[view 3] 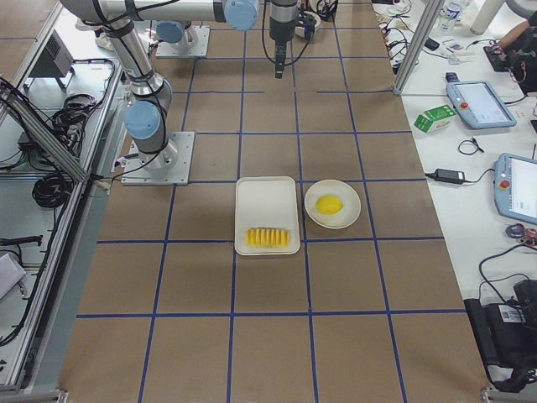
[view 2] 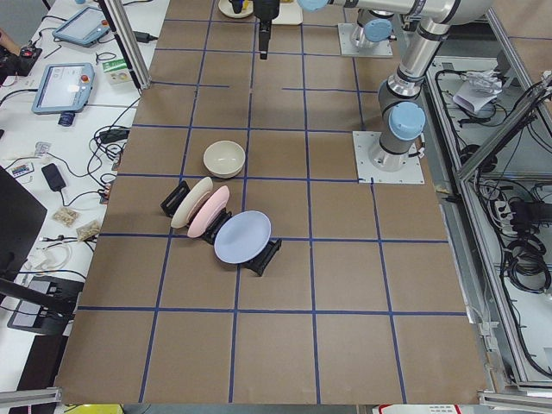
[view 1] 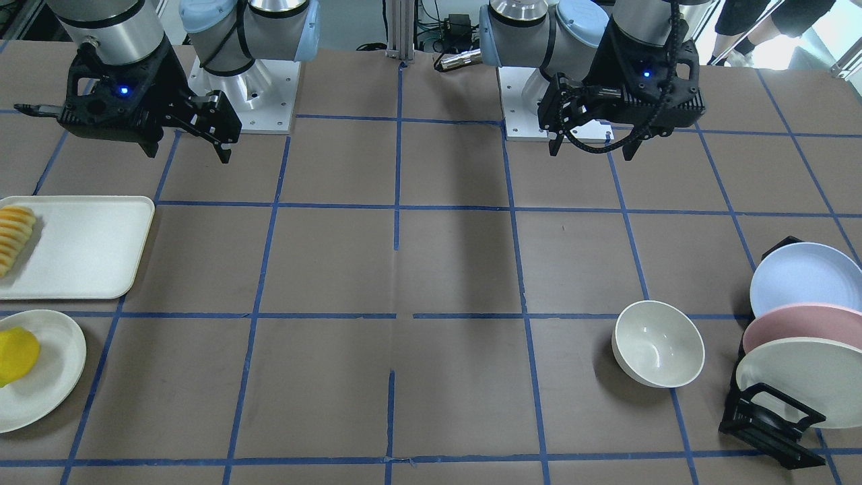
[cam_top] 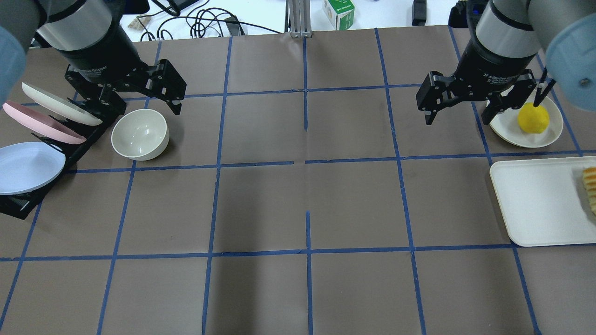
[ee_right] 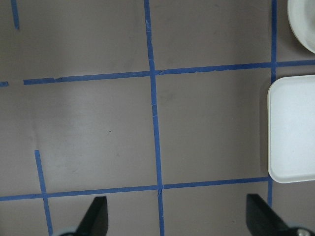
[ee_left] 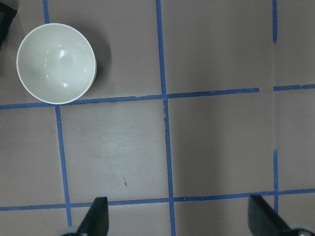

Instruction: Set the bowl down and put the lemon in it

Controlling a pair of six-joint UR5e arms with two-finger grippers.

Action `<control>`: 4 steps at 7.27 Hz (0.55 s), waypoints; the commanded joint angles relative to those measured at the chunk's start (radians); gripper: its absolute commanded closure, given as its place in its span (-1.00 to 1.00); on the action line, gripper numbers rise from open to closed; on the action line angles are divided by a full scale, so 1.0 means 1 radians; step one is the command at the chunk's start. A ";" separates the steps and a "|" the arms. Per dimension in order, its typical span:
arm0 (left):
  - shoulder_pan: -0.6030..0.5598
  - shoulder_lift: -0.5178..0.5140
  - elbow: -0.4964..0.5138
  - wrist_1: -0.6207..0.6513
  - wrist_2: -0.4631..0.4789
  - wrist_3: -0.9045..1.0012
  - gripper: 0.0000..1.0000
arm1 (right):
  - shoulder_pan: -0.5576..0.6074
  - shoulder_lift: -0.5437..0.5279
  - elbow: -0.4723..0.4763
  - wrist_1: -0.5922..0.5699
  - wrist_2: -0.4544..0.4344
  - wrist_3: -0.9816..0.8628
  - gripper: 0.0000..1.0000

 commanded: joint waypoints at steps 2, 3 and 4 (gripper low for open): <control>-0.004 0.000 -0.011 0.000 -0.001 0.005 -1.00 | 0.000 -0.004 0.006 -0.001 0.000 0.000 -1.00; 0.019 -0.016 -0.024 -0.011 -0.009 0.027 -1.00 | -0.003 -0.001 0.006 -0.013 0.001 0.000 -1.00; 0.106 -0.083 -0.058 0.083 -0.010 0.036 -1.00 | -0.001 0.001 0.008 -0.018 -0.012 0.000 -1.00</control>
